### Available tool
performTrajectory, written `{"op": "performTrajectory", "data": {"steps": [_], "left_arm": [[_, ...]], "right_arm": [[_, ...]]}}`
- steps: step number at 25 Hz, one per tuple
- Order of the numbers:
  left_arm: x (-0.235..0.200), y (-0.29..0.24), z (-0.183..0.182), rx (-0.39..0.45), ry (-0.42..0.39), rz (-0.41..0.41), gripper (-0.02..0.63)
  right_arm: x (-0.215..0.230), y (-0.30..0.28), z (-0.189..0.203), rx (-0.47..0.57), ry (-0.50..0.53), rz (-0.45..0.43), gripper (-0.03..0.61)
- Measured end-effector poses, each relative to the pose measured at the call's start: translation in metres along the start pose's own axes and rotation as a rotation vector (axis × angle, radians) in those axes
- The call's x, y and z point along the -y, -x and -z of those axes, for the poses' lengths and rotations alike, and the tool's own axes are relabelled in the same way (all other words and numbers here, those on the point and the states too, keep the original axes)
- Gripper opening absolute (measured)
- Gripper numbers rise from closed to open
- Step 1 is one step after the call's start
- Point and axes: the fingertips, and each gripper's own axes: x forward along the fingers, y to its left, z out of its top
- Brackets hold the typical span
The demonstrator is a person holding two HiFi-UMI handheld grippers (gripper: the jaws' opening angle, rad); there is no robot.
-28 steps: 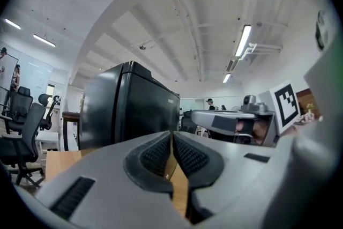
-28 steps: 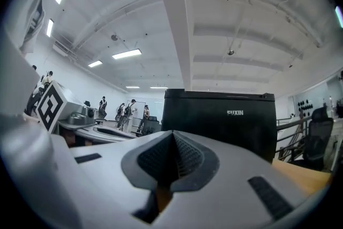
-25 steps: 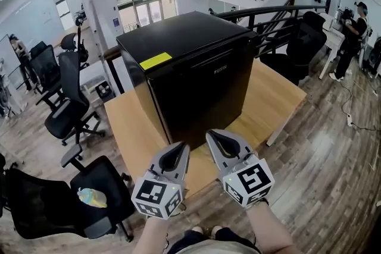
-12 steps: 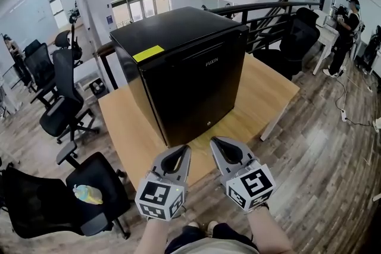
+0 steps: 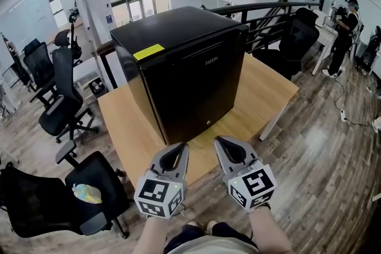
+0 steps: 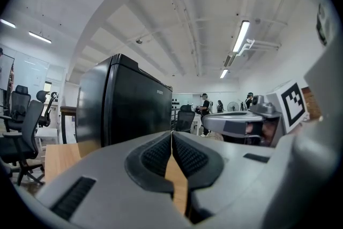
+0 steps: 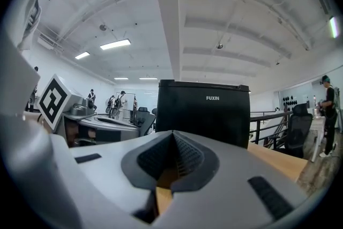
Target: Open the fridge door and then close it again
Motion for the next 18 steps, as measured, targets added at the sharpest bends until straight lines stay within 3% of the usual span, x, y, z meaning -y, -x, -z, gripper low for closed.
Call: {"op": "performTrajectory", "data": {"steps": [18], "left_arm": [[0.006, 0.003, 0.003, -0.009, 0.004, 0.036, 0.006]], "right_arm": [[0.005, 0.008, 0.016, -0.039, -0.045, 0.024, -0.002]]}}
